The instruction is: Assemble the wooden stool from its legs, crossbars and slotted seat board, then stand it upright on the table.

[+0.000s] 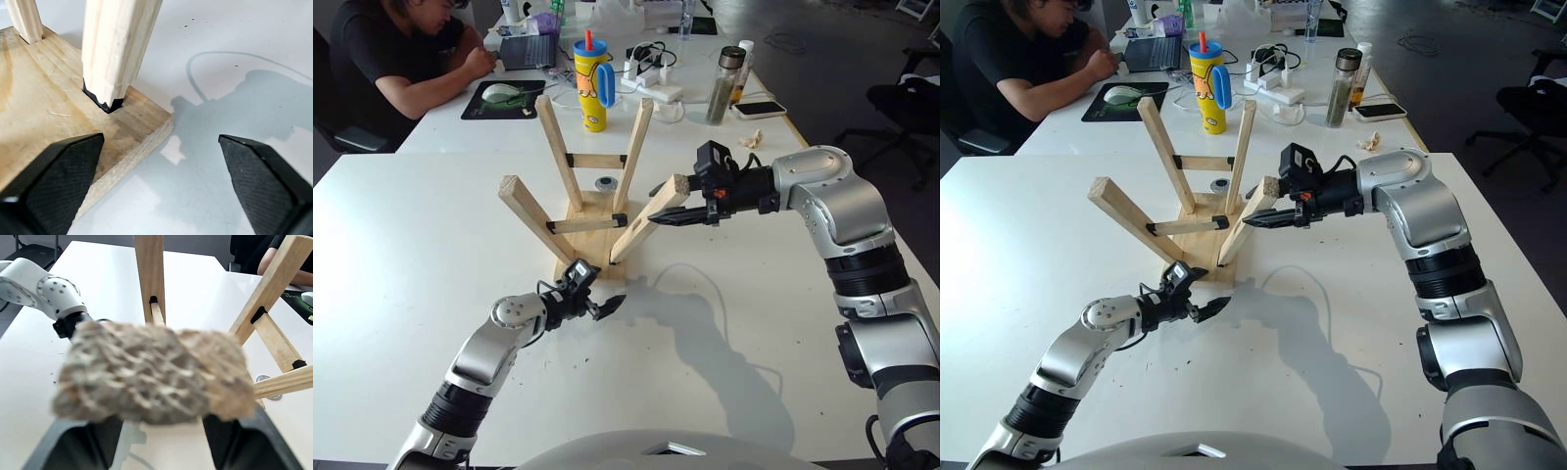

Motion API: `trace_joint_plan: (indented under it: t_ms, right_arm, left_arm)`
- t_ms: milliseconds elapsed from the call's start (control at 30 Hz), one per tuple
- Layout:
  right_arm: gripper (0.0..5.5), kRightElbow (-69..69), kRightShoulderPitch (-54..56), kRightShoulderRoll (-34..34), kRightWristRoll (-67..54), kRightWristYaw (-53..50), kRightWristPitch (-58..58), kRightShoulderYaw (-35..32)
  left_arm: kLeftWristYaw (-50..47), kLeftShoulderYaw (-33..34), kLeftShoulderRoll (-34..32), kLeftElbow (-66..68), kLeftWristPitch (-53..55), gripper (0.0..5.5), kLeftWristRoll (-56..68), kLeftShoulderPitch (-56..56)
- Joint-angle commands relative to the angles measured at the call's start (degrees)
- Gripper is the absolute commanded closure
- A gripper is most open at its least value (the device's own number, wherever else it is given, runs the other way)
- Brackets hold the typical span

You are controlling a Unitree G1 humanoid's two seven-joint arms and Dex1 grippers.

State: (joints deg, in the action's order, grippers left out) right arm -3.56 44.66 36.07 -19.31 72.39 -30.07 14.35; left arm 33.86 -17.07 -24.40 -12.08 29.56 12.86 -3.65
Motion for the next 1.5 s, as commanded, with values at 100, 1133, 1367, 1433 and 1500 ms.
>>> trace_joint_plan:
  t_ms: [100,1133,1367,1433,1500]
  right_arm:
    - [3.46,-5.17,1.84,-0.28,5.25,-1.38,-1.35,4.33]
    - [3.46,-40.73,24.21,-13.85,13.6,3.47,16.38,5.38]
    - [3.46,-42.42,24.04,-15.25,10.66,3.57,16.34,-0.7]
    - [3.46,-42.47,23.64,-15.74,9.38,3.4,16.06,-2.86]
    - [3.46,-42.69,23.08,-16.41,9.04,2.14,16.24,-4.69]
  left_arm:
    - [0.09,-1.92,0.52,2.32,1.79,1.15,-1.32,2.1]
    - [-8.37,2.51,7.35,12.99,1.96,1.15,-6.53,-0.44]
    - [-10.42,4.92,8.9,15.83,-1.15,1.15,-6.54,-1.6]
    - [-10.87,5.32,9.39,16.55,-1.66,1.15,-6.68,-1.95]
    - [-10.79,5.3,9.54,17.18,-2.0,1.15,-6.86,-2.03]
